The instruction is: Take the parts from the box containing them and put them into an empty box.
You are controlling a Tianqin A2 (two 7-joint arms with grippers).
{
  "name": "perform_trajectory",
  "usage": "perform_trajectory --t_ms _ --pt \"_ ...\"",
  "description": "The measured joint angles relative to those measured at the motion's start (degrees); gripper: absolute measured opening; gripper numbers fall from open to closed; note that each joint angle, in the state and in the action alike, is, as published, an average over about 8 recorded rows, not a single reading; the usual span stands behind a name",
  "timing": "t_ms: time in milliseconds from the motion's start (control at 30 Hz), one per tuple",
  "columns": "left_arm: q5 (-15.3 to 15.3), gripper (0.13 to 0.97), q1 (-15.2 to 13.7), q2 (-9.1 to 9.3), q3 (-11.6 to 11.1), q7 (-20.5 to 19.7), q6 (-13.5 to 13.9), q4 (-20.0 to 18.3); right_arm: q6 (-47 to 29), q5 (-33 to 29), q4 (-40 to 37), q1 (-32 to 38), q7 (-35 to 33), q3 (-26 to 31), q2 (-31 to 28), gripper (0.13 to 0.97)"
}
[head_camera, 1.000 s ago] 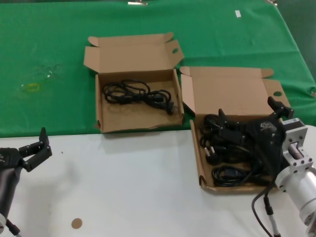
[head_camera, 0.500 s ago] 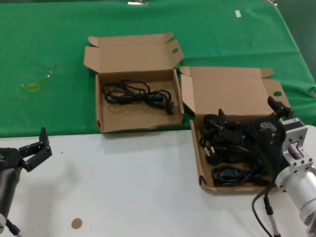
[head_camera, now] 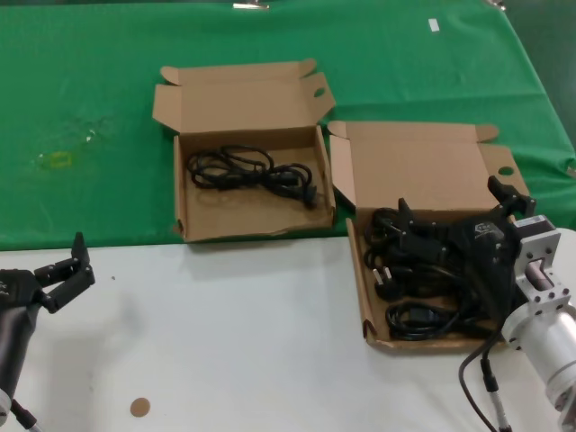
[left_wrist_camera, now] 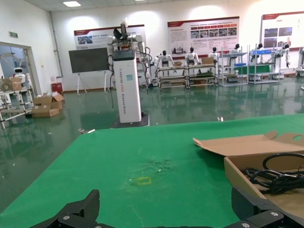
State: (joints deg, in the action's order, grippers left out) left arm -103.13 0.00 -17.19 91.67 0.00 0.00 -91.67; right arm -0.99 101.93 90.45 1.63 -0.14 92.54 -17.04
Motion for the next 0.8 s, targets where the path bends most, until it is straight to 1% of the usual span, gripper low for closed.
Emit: perform_trajectory --t_ms 800 --pt "0.0 0.966 0.0 0.0 0.0 0.0 0.0 0.0 0.0 0.0 0.0 0.0 0.0 0.0 0.0 0.966"
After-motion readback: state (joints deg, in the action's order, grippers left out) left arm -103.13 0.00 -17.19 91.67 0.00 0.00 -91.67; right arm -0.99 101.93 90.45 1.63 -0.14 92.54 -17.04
